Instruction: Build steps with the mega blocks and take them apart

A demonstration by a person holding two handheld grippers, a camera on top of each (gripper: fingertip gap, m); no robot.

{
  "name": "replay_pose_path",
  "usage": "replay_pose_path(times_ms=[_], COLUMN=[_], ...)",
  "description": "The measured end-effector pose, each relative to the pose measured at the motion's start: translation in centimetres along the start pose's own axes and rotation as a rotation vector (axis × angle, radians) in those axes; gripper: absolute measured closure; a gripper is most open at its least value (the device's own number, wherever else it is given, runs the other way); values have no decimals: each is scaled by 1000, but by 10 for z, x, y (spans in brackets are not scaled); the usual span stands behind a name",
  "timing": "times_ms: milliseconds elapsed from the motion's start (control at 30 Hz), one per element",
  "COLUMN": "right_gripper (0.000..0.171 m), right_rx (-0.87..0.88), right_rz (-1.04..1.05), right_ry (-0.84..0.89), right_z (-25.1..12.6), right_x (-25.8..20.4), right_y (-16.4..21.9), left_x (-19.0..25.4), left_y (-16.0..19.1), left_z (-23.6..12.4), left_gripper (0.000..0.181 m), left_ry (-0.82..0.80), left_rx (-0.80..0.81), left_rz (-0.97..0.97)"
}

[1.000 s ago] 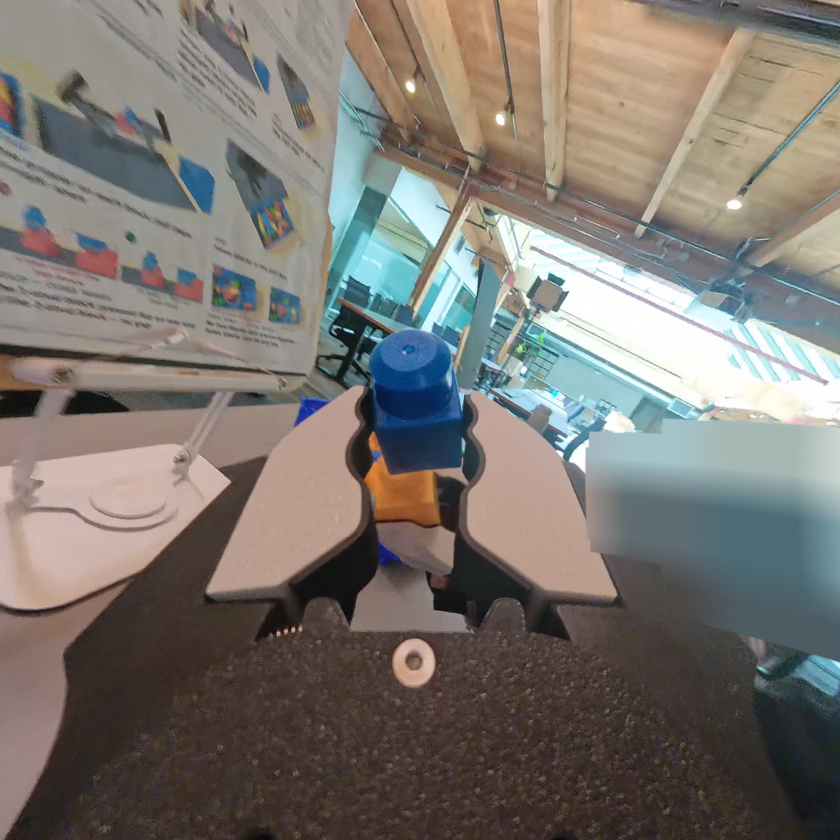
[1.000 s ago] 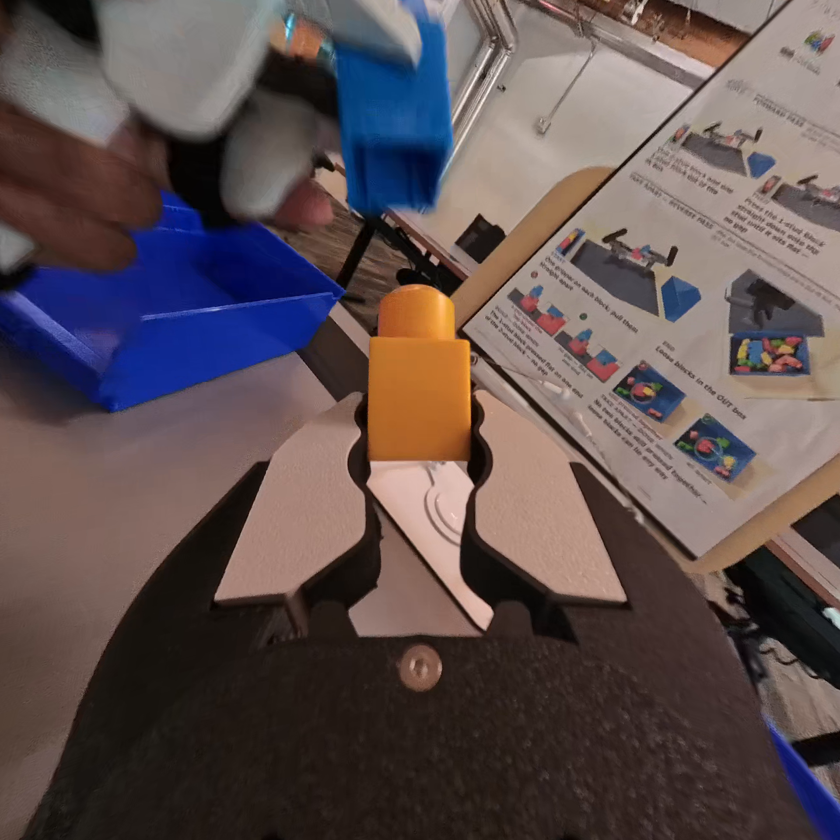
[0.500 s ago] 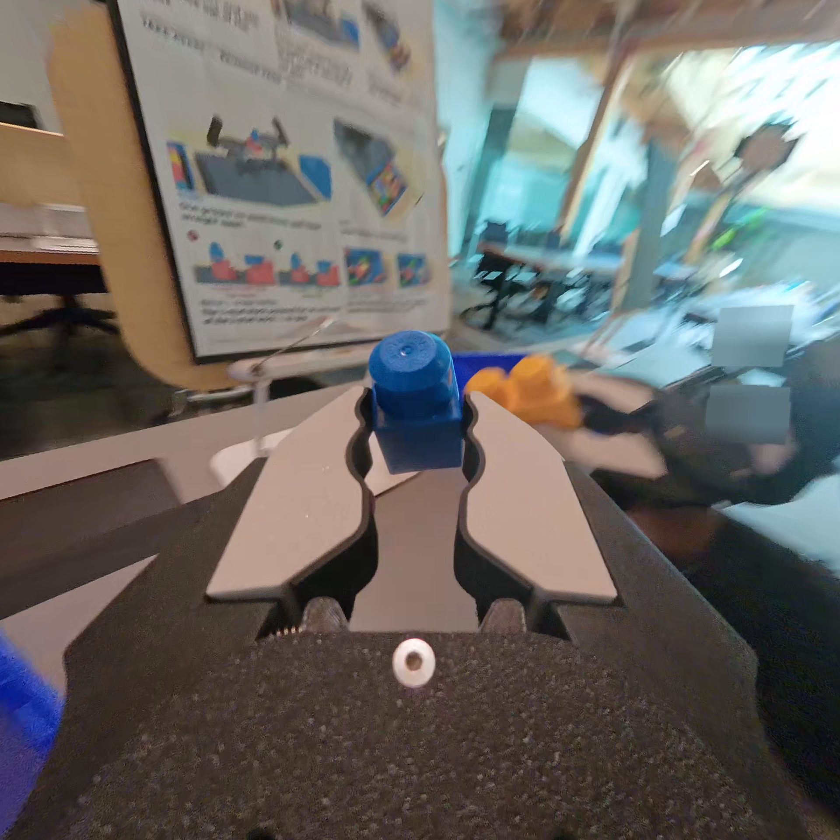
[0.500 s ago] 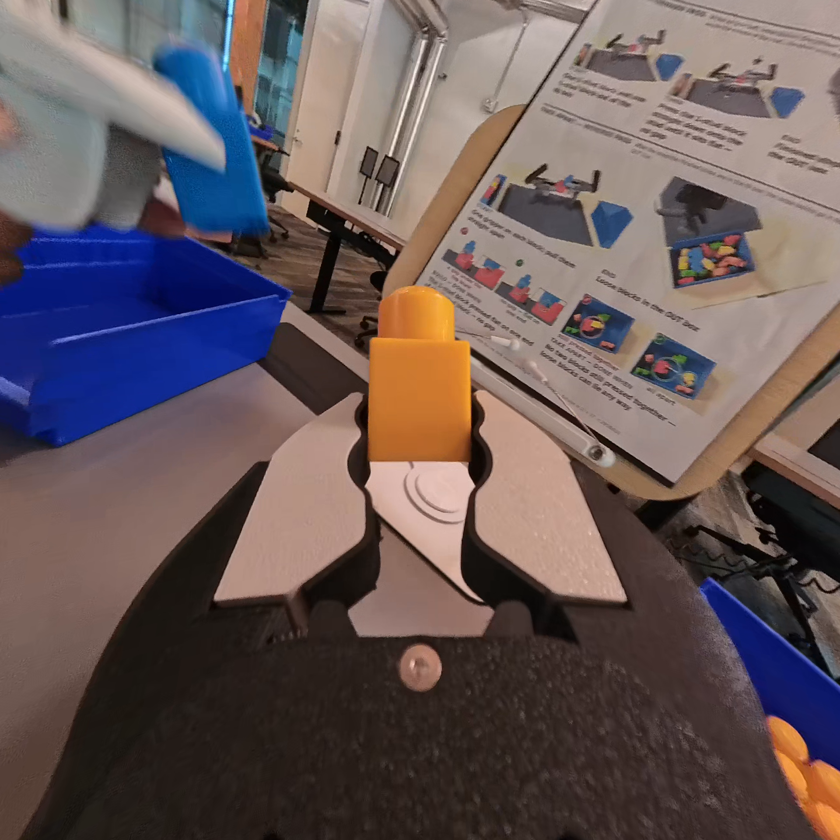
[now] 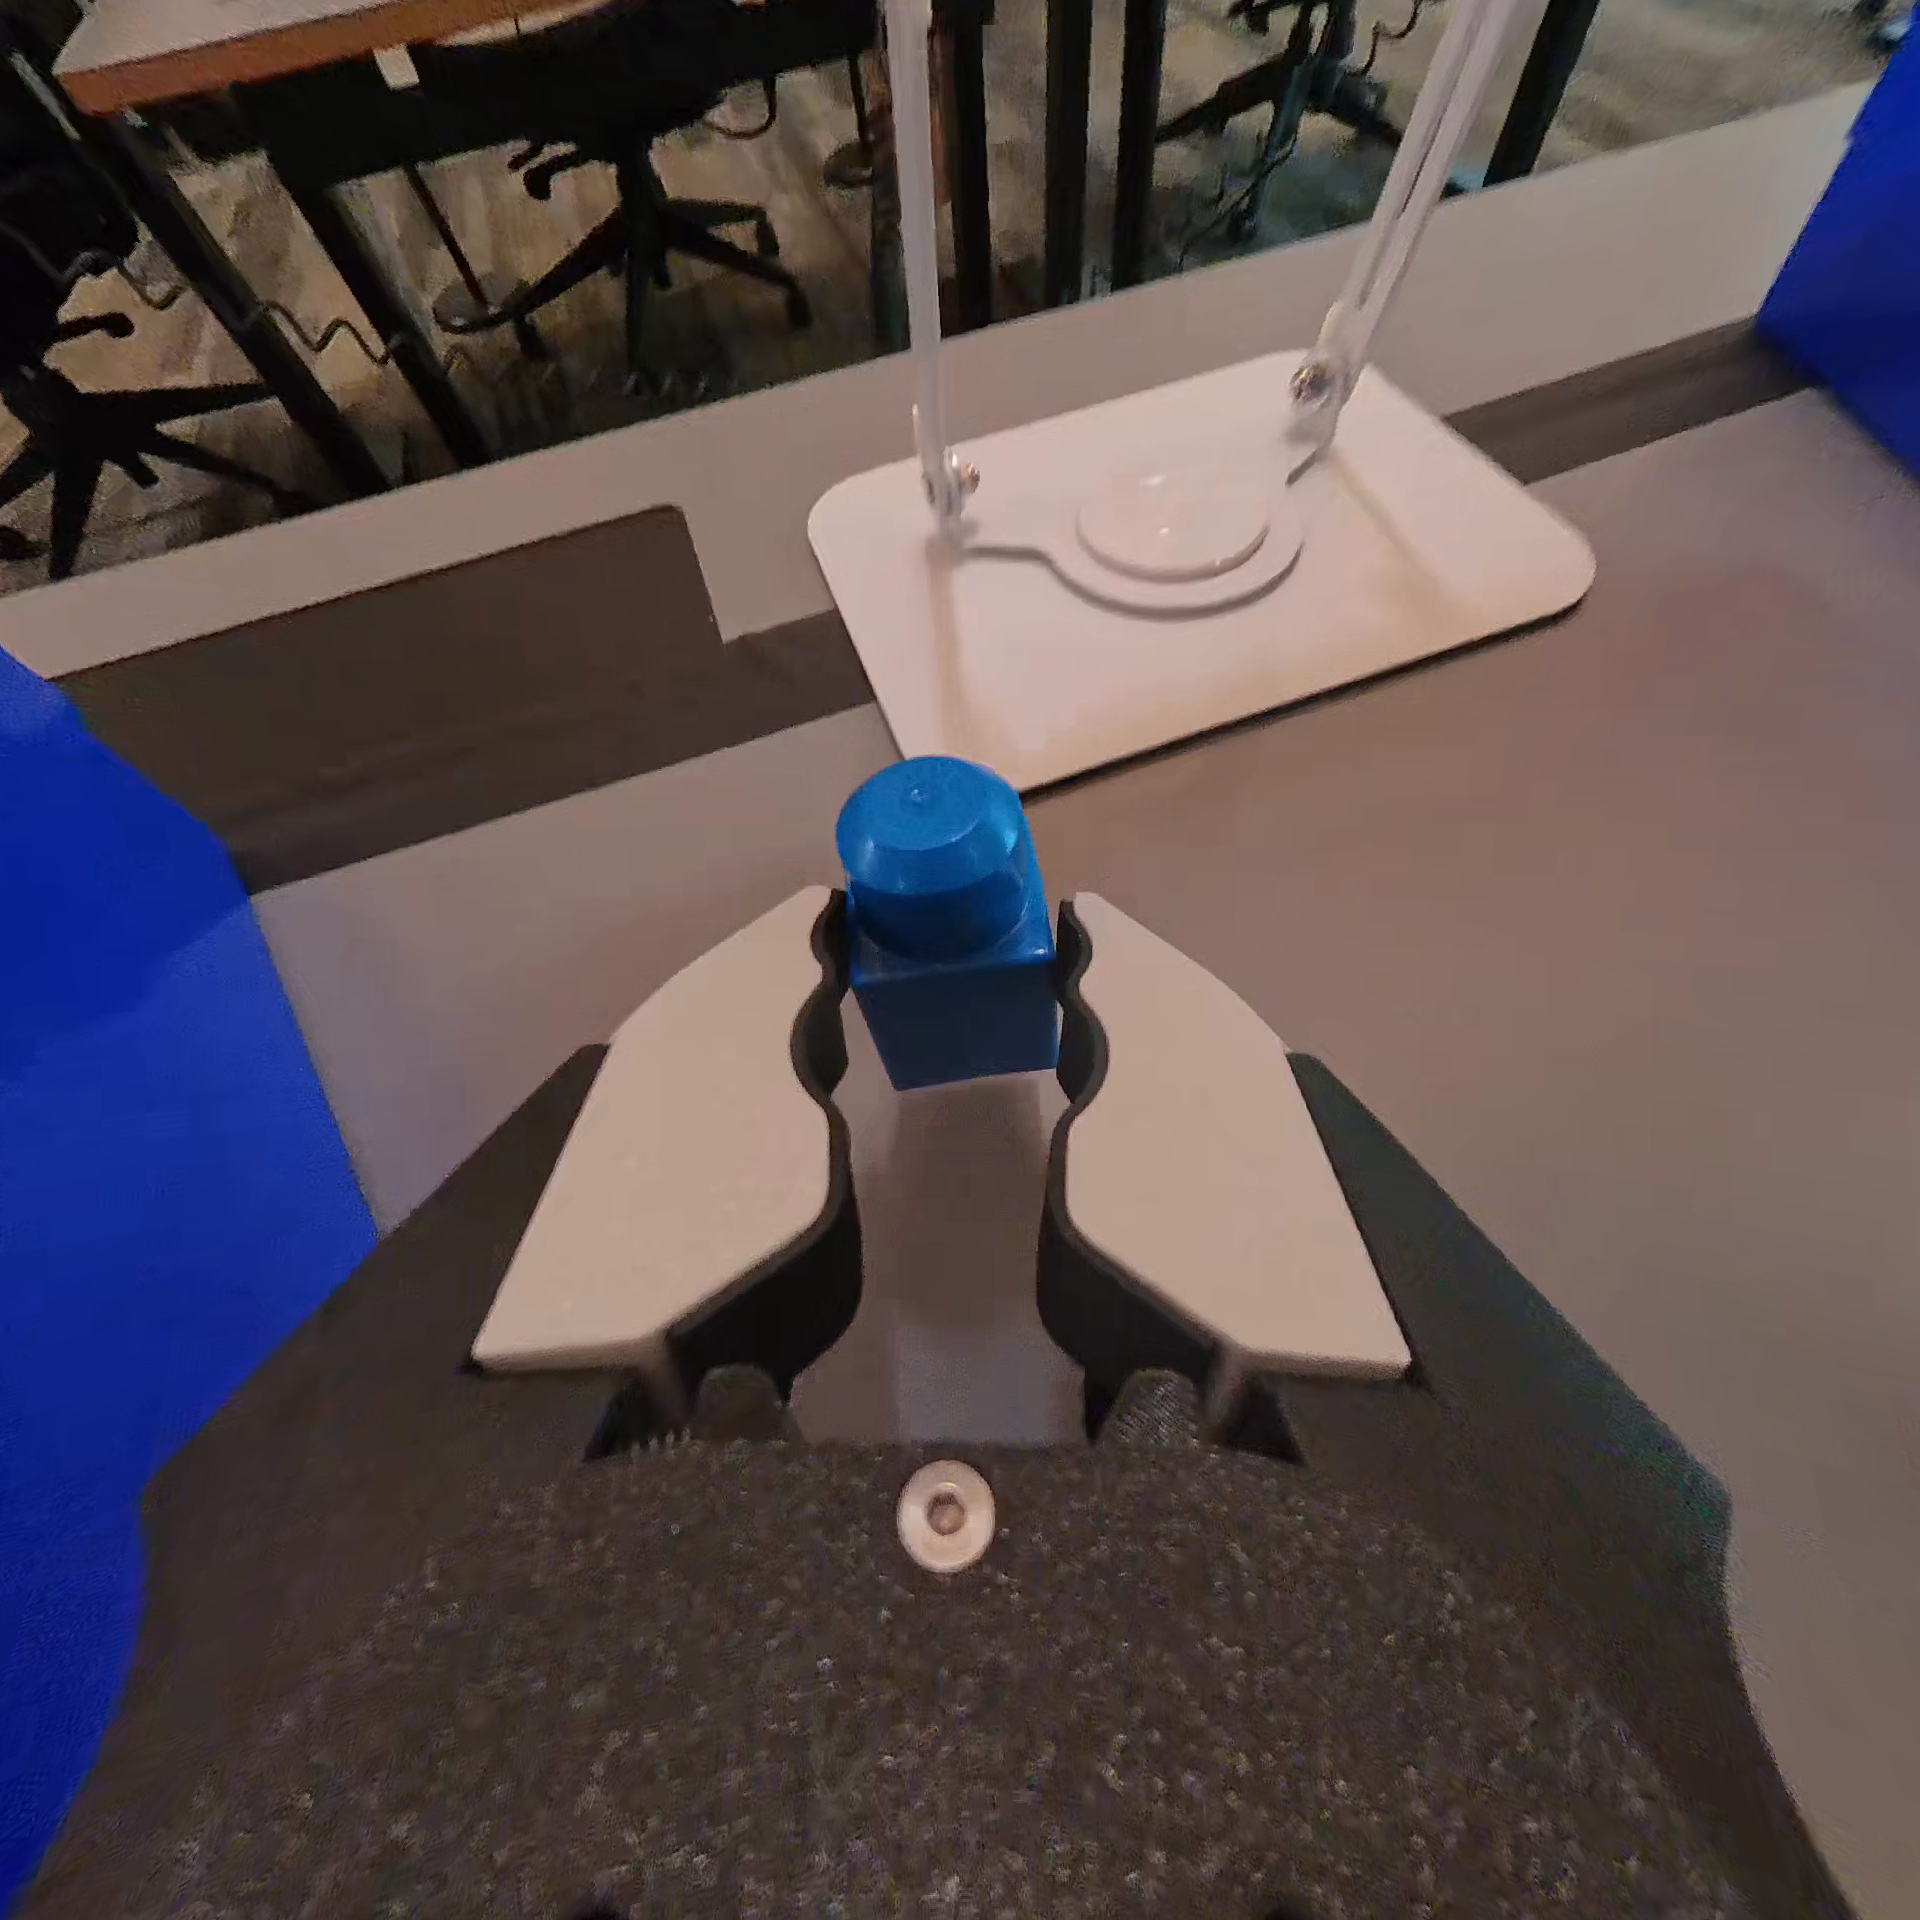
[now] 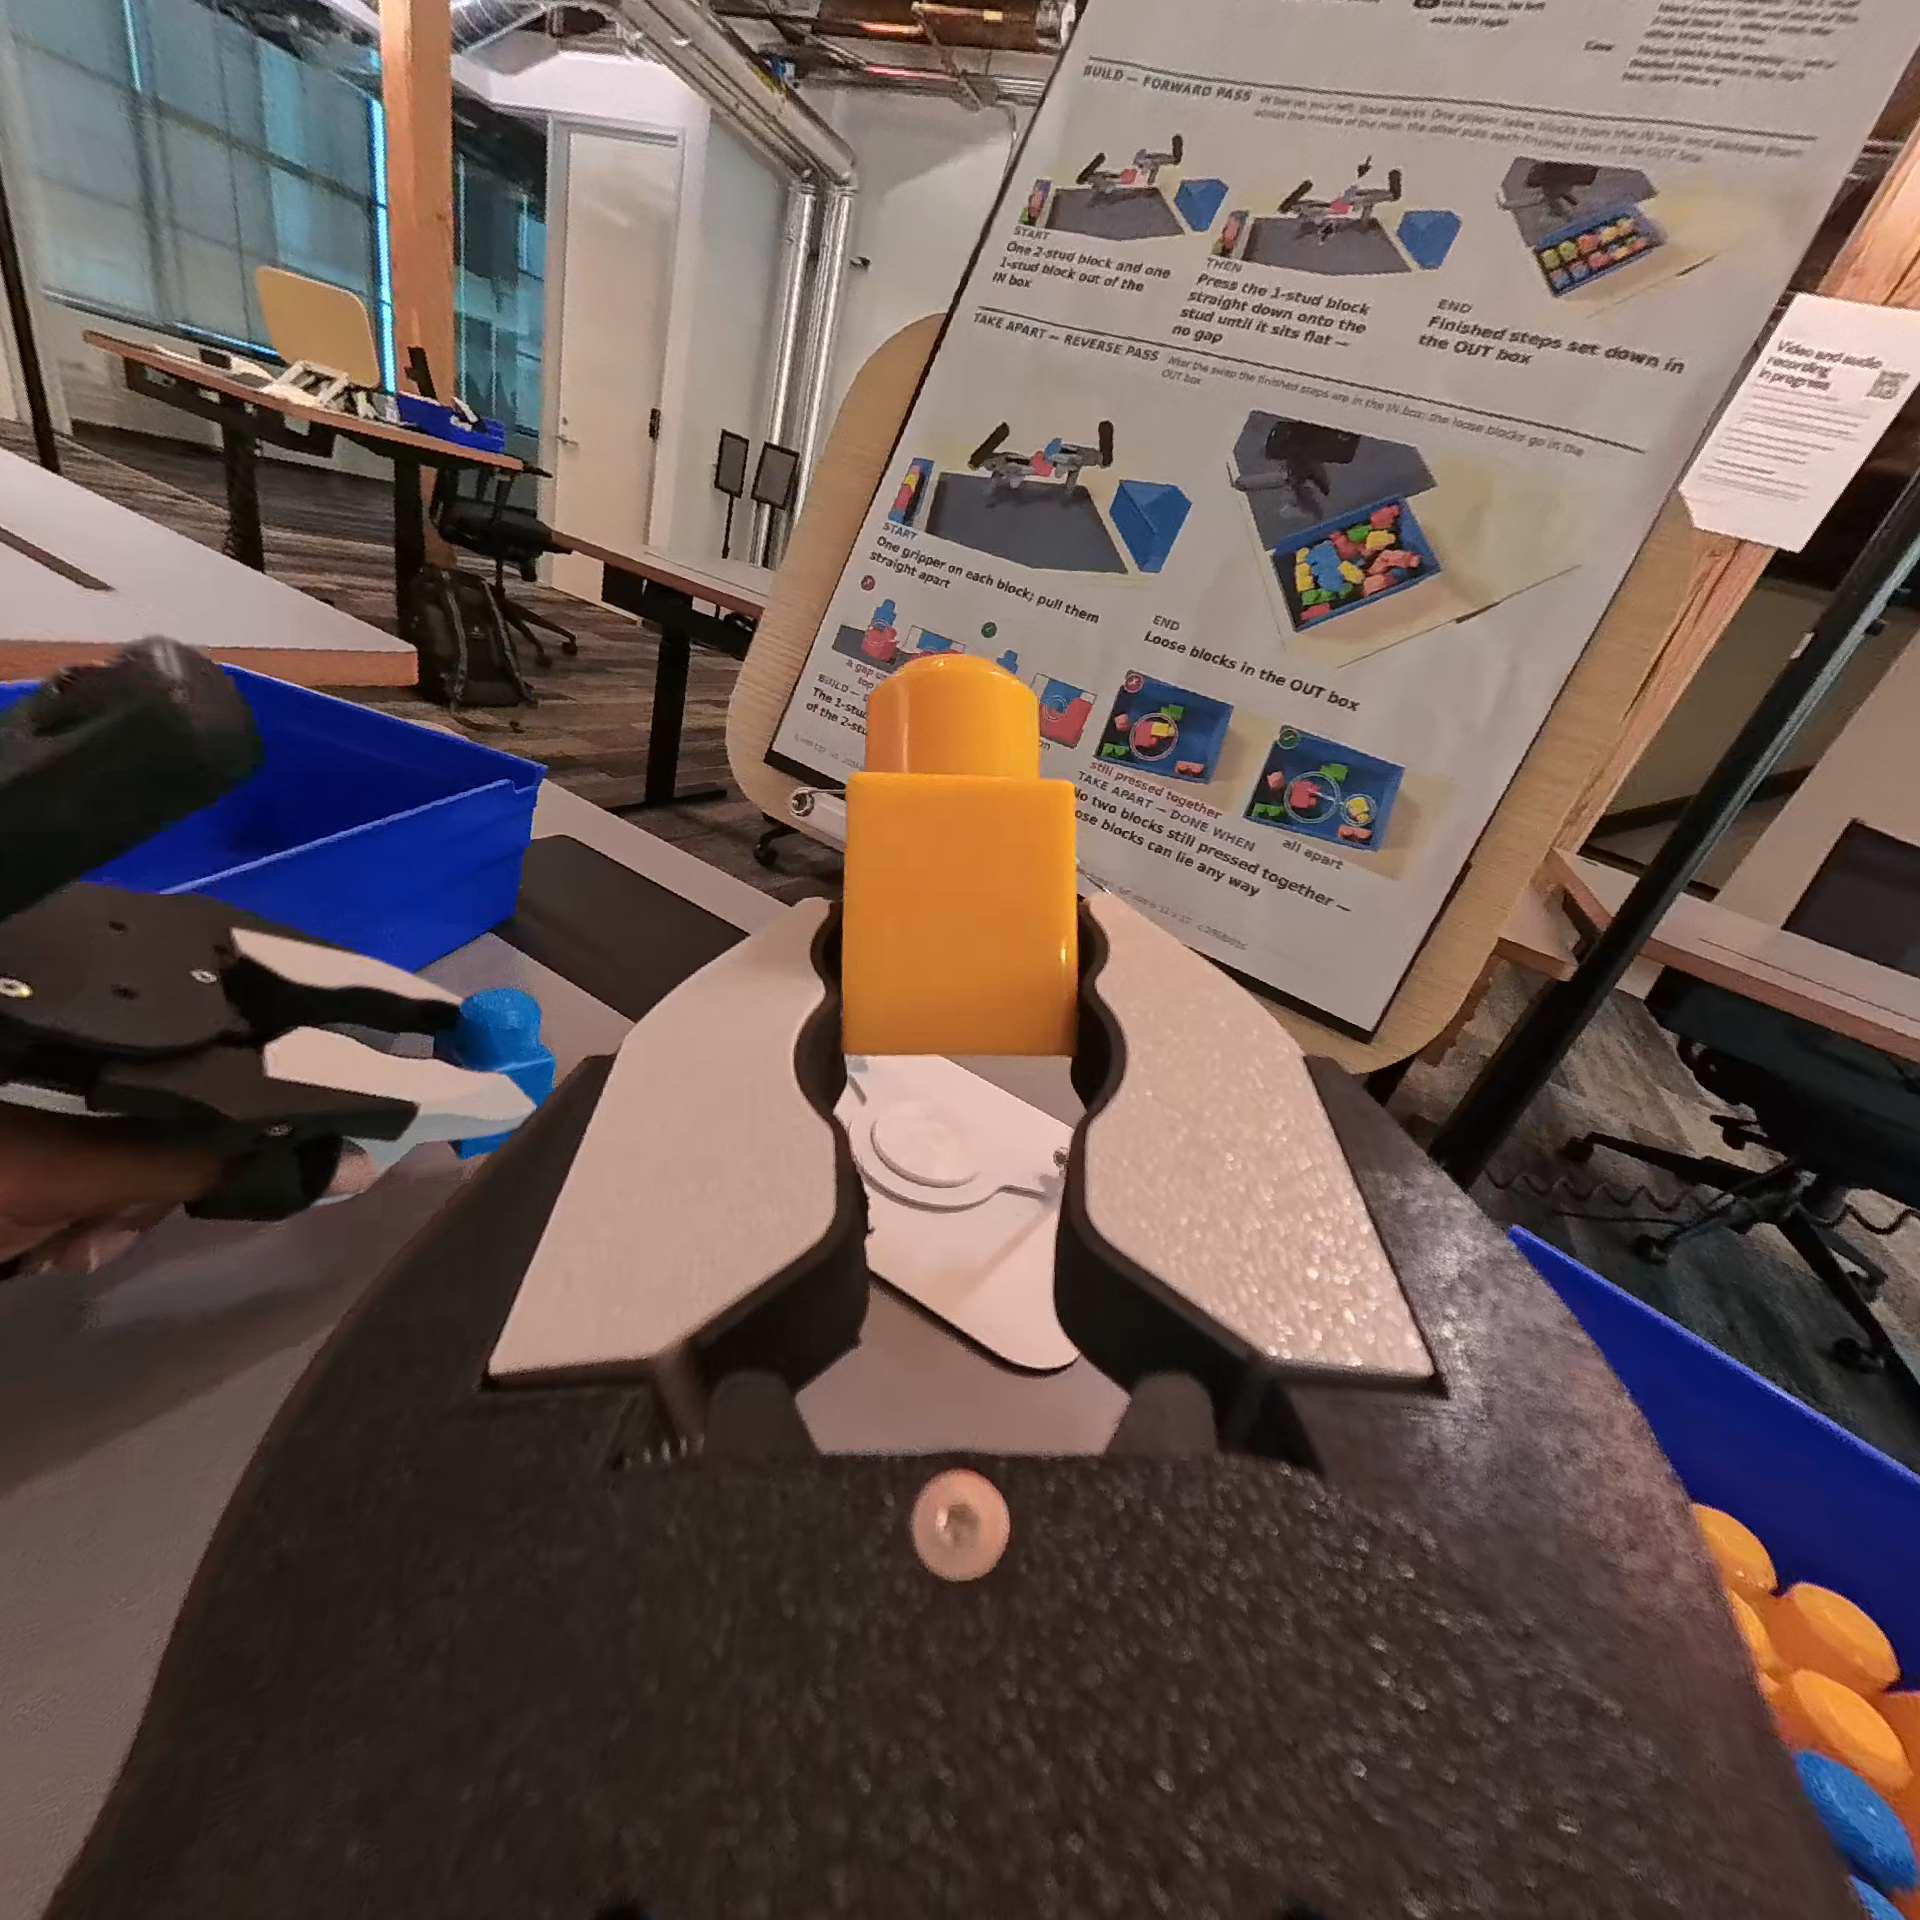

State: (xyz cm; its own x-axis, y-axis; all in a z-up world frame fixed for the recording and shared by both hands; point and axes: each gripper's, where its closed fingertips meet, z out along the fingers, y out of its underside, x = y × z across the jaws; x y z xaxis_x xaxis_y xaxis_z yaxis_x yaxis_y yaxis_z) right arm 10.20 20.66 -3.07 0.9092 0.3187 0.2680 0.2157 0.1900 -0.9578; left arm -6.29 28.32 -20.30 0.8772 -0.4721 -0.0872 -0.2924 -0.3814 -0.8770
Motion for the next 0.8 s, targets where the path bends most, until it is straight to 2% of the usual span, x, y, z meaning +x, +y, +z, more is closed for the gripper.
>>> replay_pose_path(times_ms=[200,400,500,667,800], right_gripper=[130,130,130,130,130], right_rx=[-5,-11,-16,-7,27], right_rz=[-15,-18,-21,-5,73], right_ry=[-11,-22,-26,-37,-80], right_z=[1,3,4,3,2], right_x=[-6,-10,-11,-12,-13], right_y=[0,3,4,4,0], left_x=[0,4,7,6,3], left_y=[30,38,39,13,-48], left_z=[17,20,21,8,-31], left_gripper=[144,144,133,114,120], left_ry=[-7,12,42,72,119], left_rx=[-113,-142,-150,-44,205], left_rz=[13,23,17,-1,-1])
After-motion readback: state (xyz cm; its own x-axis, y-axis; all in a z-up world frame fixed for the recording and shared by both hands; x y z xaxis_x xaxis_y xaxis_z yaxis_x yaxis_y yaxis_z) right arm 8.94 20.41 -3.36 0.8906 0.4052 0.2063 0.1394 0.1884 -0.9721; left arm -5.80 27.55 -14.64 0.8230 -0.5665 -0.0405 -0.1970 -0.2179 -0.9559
